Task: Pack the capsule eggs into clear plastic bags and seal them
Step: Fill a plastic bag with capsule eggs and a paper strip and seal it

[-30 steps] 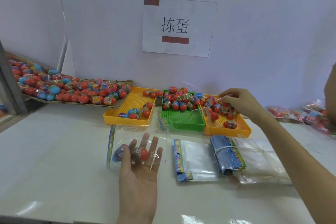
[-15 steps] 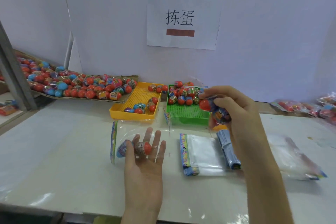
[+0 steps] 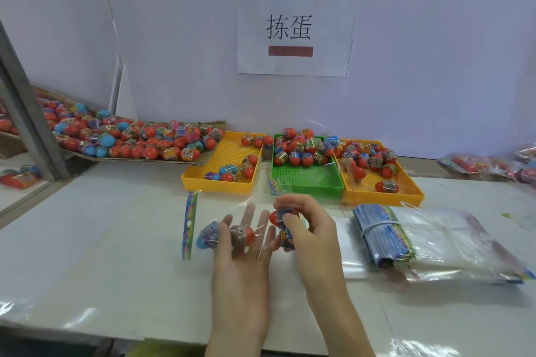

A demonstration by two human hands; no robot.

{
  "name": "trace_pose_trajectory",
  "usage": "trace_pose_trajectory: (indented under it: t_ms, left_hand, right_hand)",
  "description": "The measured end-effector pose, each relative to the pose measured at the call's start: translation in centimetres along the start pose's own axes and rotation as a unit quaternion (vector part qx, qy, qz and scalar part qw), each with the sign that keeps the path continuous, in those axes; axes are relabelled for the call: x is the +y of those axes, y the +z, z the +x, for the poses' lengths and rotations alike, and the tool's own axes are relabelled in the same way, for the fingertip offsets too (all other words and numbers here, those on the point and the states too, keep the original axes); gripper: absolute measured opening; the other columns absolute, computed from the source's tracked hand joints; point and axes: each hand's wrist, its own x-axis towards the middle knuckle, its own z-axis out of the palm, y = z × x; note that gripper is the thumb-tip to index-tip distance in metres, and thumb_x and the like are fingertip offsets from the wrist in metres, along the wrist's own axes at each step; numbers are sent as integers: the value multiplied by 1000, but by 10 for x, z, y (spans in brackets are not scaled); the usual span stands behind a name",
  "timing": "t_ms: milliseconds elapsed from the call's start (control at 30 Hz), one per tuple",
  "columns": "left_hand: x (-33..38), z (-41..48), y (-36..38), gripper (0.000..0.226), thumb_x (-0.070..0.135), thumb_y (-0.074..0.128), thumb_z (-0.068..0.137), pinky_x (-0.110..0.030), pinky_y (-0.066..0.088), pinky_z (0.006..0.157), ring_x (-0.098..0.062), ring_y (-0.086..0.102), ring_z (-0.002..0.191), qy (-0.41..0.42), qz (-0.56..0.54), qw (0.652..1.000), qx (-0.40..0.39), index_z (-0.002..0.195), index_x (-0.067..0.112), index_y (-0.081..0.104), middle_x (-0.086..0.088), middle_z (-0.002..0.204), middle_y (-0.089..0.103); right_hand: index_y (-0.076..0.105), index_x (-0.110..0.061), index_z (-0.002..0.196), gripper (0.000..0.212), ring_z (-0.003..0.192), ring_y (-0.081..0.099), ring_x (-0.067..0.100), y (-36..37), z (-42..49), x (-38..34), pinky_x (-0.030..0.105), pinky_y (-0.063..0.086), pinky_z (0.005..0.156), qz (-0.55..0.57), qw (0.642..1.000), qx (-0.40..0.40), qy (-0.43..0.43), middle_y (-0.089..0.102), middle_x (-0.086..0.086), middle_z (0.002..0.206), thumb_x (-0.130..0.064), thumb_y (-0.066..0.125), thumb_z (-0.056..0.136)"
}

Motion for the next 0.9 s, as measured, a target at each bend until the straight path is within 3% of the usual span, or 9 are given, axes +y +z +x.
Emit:
trace_pose_trajectory:
  t_ms: [100, 300, 400, 500, 633, 800, 900]
  left_hand:
    - [1, -2, 0, 24, 34, 45, 104, -47, 51, 90, -35, 68, 116, -11, 8, 1000, -9, 117, 19, 59, -12, 129, 69]
    - [-1, -3, 2, 28, 32, 48, 103, -45, 52, 88, -33, 69, 114, -8, 37, 999, -9, 126, 17, 55, -10, 127, 71]
    - [-1, -4, 3, 30, 31, 49, 102, -44, 53, 85, -32, 70, 112, -10, 41, 999, -14, 127, 17, 56, -12, 126, 71]
    - [-1, -4, 3, 29, 27, 52, 100, -43, 53, 86, -30, 71, 110, -16, 36, 999, -11, 126, 16, 57, -17, 125, 70]
    - [-2, -4, 3, 29, 21, 52, 98, -35, 60, 79, -25, 74, 102, -3, 41, 999, -10, 126, 14, 56, -16, 118, 73]
    - [-1, -5, 5, 26, 18, 49, 102, -40, 51, 96, -28, 71, 110, -1, 35, 999, 0, 127, 13, 55, -19, 122, 71]
    - [-1, -3, 5, 25, 18, 48, 103, -40, 51, 95, -29, 69, 115, 0, 36, 999, 14, 127, 12, 56, -21, 124, 70]
  right_hand:
    - [66, -23, 97, 30, 56, 59, 12, 1, 0, 3, 20, 46, 50, -21, 1000, 19, 7, 68, -8, 93, 4, 55, 91]
    - [56, -21, 98, 24, 55, 59, 18, -5, 5, 6, 20, 46, 48, -4, 998, 55, 40, 64, 1, 102, -1, 64, 88]
    - [60, -18, 97, 23, 62, 68, 23, -7, 6, 5, 27, 49, 50, 4, 997, 71, 28, 71, 1, 96, -3, 72, 84]
    - [69, -13, 87, 17, 65, 68, 19, -6, 4, 5, 25, 51, 52, 3, 997, 77, 5, 75, 1, 84, -5, 81, 78]
    - [77, -20, 77, 9, 70, 68, 14, -7, 1, 10, 37, 57, 69, -43, 997, 58, 6, 76, -2, 81, -16, 85, 76]
    - [80, -26, 77, 14, 68, 64, 3, -12, 2, 9, 17, 50, 66, -60, 998, 13, -18, 75, -5, 79, -12, 81, 81]
    - [78, -21, 76, 11, 75, 68, 8, -14, 4, 10, 17, 52, 69, -81, 996, 13, -23, 75, -5, 77, -12, 83, 78]
